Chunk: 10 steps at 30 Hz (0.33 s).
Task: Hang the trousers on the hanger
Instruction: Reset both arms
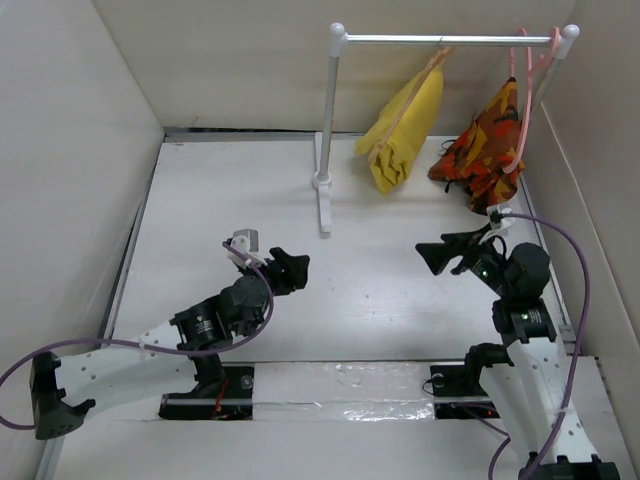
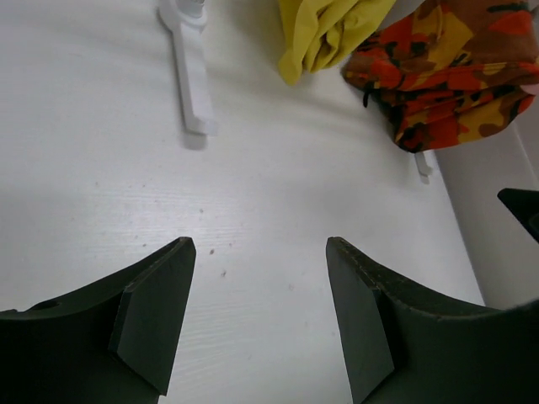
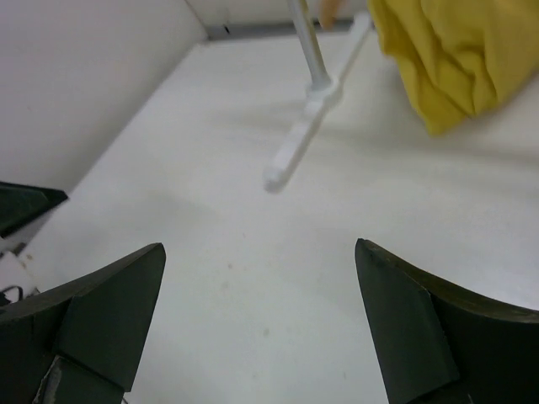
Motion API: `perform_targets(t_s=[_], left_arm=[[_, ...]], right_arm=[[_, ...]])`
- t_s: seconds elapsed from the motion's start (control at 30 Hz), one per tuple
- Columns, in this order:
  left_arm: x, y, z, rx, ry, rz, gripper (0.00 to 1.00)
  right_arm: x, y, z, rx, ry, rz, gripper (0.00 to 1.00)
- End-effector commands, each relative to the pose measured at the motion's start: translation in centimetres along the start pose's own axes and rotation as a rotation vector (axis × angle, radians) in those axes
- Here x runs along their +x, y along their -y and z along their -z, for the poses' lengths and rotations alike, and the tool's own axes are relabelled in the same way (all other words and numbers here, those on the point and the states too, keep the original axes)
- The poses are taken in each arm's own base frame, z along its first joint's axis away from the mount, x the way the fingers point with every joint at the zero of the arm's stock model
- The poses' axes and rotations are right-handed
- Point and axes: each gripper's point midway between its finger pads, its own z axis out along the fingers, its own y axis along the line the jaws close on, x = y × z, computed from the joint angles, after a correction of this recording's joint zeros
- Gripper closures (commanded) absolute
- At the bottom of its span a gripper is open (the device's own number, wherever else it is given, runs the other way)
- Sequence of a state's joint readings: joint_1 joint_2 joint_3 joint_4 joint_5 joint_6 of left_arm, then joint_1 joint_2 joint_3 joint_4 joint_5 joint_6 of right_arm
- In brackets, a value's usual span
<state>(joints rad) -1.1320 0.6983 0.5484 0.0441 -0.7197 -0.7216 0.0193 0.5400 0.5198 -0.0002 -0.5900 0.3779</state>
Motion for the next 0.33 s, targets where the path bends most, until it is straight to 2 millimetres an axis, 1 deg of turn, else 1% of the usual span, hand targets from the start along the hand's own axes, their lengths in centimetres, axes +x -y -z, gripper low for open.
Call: perform_targets(t_s=[0.0, 0.03, 0.07, 0.2, 0.3], left_arm=[[1.1, -2.7, 0.8, -0.065, -0.016, 0.019, 0.39], [1.2, -3.0, 1.1, -0.06, -0.018, 0.029, 0.39], [1.9, -3.6, 1.2, -0.067, -0.033, 0.033, 0.39], [2.7, -4.3, 1.4, -0.072, -0.053, 0.042, 0.4], [2.5, -4.2, 1.4, -0.076, -0.048, 0.044, 0.4]], right_arm=[[4.4, 1.9, 1.3, 0.074, -0.122, 0.02, 0.0], [5.5, 2.3, 1.4, 0.075, -0.136, 0.009, 0.0], [5.9, 2.2, 1.5, 0.068, -0.14, 0.003, 0.0], [6.7, 2.0, 1.6, 0.052, -0.16, -0.022, 0.0], [5.4, 1.3, 1.4, 0.028, -0.138, -0.008, 0.0]])
